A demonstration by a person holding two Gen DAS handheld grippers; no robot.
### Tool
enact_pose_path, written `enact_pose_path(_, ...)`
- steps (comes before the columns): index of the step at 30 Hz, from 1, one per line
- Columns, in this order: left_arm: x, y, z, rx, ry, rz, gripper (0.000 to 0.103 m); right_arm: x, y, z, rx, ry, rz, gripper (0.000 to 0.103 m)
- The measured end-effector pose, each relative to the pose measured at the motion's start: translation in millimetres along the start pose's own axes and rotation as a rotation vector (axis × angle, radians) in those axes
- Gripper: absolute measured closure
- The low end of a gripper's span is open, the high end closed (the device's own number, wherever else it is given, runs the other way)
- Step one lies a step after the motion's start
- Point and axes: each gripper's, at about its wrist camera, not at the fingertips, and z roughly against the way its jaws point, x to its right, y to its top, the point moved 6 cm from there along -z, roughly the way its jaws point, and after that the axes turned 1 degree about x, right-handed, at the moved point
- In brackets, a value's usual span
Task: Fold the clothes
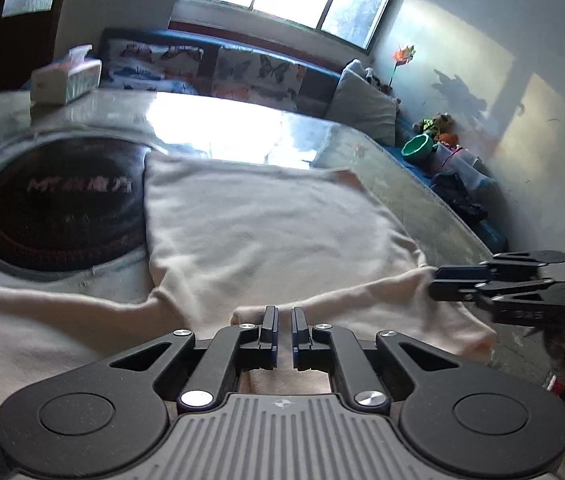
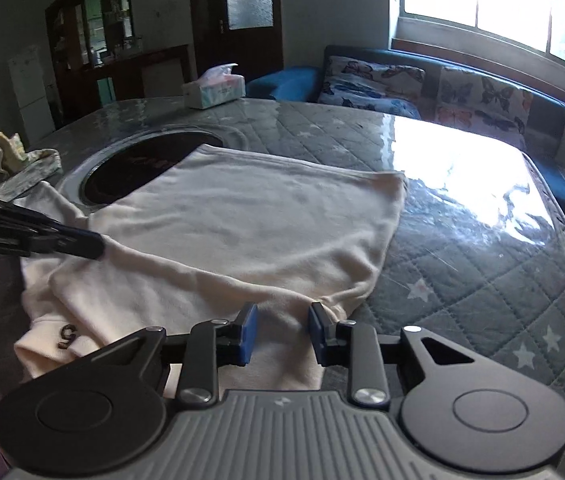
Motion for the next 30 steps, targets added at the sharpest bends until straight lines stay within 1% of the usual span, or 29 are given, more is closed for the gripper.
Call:
enact_pose_path(2,-2,-3,-1,-0.003,-0.001,0.009,0.096,-3,-1,0,-0.004,-0.003,0.015,0.075)
enact_pose_path(5,-6,-3,9,0.017,0.002,0.025,0.095,-7,-3,-1,-0.014,-0.023,0.039,0.075)
enact_pose_path(8,-22,-5,26,0.045,0.048,0.068,0.094,-21,3,4,0.006,0.006,0.063,0.075)
enact_pose_path(11,-49,-8,44,0.069,0.128,0.13,0.093,-45,7,4,0.0,0.086,0.086,0.074)
enact_pose_path(14,-76,-13,67,0.104,0.223,0.184,0.087,-72,8,-2,-0.018,0.15,0.14,0.074)
enact_pose_path(16,-95,-15,82,0.134,0.302,0.21,0.085,-89,10,-6,-0.023,0.191,0.173,0.074)
enact_pose_path(20,-128,-18,109,0.182,0.46,0.256,0.072,-117,16,-14,-0.026,0.254,0.226,0.074)
enact_pose_path(22,-144,-20,122,0.199,0.521,0.29,0.07,-128,18,-17,-0.025,0.277,0.245,0.074)
enact_pose_path(24,-157,-22,131,0.214,0.579,0.318,0.067,-138,20,-20,-0.026,0.294,0.261,0.074)
enact_pose_path(25,-162,-23,134,0.219,0.599,0.329,0.066,-142,19,-23,-0.03,0.301,0.268,0.074)
enact_pose_path(27,-171,-24,137,0.224,0.63,0.347,0.062,-149,18,-27,-0.039,0.313,0.282,0.074)
enact_pose_path(30,-184,-25,141,0.23,0.676,0.373,0.061,-158,12,-34,-0.062,0.314,0.303,0.074)
